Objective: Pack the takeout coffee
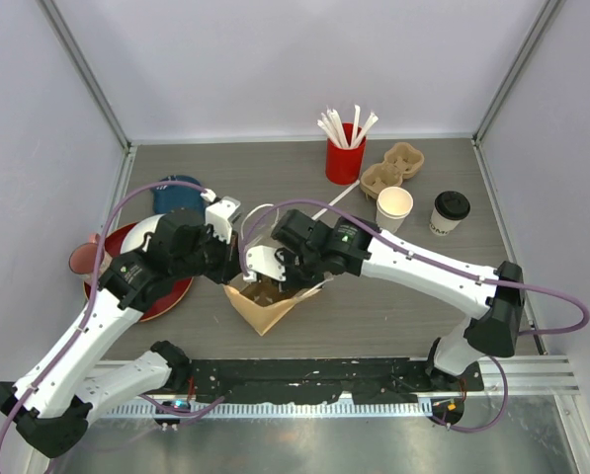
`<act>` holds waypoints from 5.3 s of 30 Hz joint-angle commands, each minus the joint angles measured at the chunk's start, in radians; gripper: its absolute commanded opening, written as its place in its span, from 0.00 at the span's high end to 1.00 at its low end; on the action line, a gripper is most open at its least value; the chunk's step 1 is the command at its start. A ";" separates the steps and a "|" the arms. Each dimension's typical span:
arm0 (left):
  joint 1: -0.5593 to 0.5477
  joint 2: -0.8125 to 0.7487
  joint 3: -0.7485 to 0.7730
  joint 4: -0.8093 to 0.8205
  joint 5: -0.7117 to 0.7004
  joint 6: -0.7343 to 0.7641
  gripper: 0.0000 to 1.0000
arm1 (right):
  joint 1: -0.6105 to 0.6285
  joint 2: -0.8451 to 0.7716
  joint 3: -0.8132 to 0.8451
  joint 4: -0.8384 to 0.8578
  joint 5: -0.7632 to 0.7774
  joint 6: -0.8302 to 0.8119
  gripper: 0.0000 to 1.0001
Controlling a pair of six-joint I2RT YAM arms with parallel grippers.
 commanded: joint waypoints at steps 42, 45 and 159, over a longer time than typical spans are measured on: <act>0.009 0.015 0.013 0.072 -0.038 0.117 1.00 | -0.179 0.242 -0.104 0.038 -0.182 0.148 0.99; 0.005 0.008 0.010 0.070 -0.022 0.134 1.00 | -0.183 0.250 -0.112 0.053 -0.156 0.173 0.99; -0.012 0.036 0.025 -0.063 0.016 0.188 1.00 | -0.134 -0.253 0.016 0.309 -0.093 0.567 0.41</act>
